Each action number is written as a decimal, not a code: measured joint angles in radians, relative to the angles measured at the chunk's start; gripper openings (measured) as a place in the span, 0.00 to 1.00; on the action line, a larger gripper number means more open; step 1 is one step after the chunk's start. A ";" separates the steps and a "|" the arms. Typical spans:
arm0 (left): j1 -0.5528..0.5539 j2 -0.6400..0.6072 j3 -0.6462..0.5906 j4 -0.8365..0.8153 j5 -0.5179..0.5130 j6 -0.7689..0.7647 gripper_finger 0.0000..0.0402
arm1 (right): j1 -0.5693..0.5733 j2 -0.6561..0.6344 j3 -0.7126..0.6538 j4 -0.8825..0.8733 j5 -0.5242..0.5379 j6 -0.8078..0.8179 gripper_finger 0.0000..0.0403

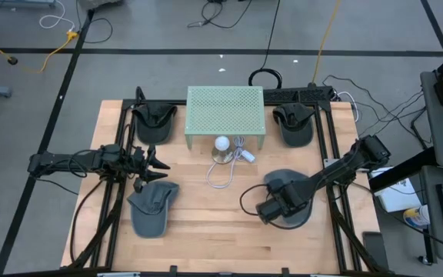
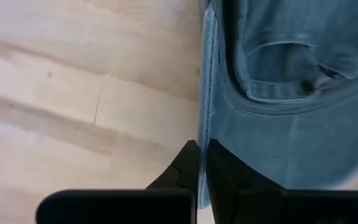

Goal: Pick & Place hat
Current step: Put the right gray cap on the shelf

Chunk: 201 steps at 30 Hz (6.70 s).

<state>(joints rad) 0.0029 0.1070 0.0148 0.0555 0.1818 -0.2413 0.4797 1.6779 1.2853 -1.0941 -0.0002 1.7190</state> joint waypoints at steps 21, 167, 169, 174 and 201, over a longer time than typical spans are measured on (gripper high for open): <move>0.000 0.000 0.000 0.000 0.000 -0.001 0.37 | 0.064 -0.262 0.031 -0.093 0.072 -0.488 0.01; -0.057 1.010 1.046 0.367 0.131 -0.153 0.63 | -0.288 -0.484 0.030 1.485 -0.530 -1.576 0.02; -0.066 1.048 1.079 0.367 0.132 -0.151 0.62 | -0.291 -0.484 0.030 1.486 -0.535 -1.576 0.02; -0.088 1.130 1.160 0.368 0.132 -0.126 0.61 | -0.306 -0.484 0.030 1.486 -0.582 -1.575 0.02; -0.176 1.281 1.344 0.369 0.133 -0.135 0.45 | -0.318 -0.484 0.030 1.454 -0.607 -1.586 0.02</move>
<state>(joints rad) -0.1734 1.3884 1.3586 0.4242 0.3151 -0.3761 0.1621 1.1934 1.3151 0.3602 -0.6067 0.1334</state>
